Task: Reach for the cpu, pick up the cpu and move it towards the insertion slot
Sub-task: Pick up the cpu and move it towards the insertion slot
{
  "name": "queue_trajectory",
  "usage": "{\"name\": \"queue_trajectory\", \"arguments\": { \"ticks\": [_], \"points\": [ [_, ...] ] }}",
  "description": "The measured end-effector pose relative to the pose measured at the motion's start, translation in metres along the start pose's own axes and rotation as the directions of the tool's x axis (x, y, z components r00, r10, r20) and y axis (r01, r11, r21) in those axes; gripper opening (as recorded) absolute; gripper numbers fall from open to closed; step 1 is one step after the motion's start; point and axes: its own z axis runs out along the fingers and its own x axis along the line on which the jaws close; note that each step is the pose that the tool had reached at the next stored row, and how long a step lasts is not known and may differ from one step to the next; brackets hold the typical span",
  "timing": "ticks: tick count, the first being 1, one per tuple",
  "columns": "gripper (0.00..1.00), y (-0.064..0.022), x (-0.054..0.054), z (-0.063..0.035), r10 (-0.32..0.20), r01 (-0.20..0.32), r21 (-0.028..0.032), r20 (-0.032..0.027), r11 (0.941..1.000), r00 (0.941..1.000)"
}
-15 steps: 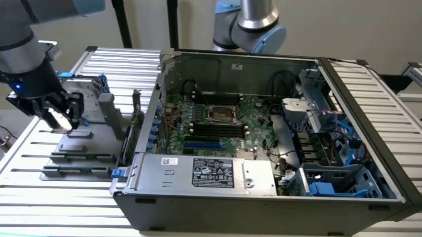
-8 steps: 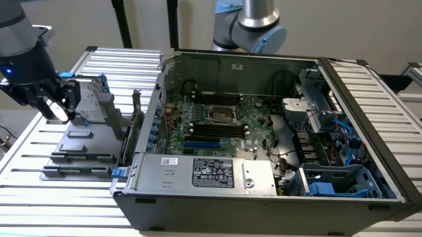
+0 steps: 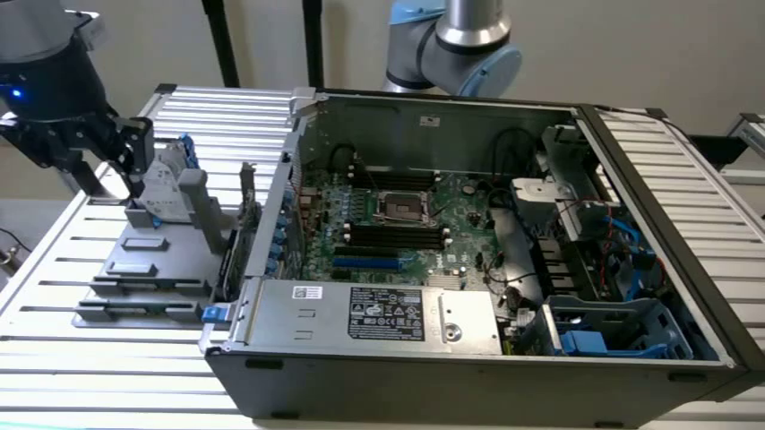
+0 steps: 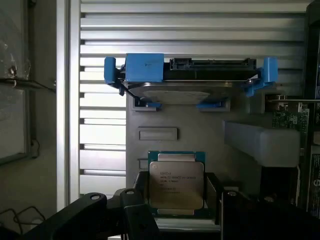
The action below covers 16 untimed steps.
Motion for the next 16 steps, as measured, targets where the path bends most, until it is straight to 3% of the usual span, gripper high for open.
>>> {"name": "queue_trajectory", "arguments": {
  "ticks": [16],
  "points": [
    [0.55, 0.0005, -0.062, -0.0749, -0.01, 0.01, -0.0124, -0.013, 0.9999, 0.9999]
  ]
}}
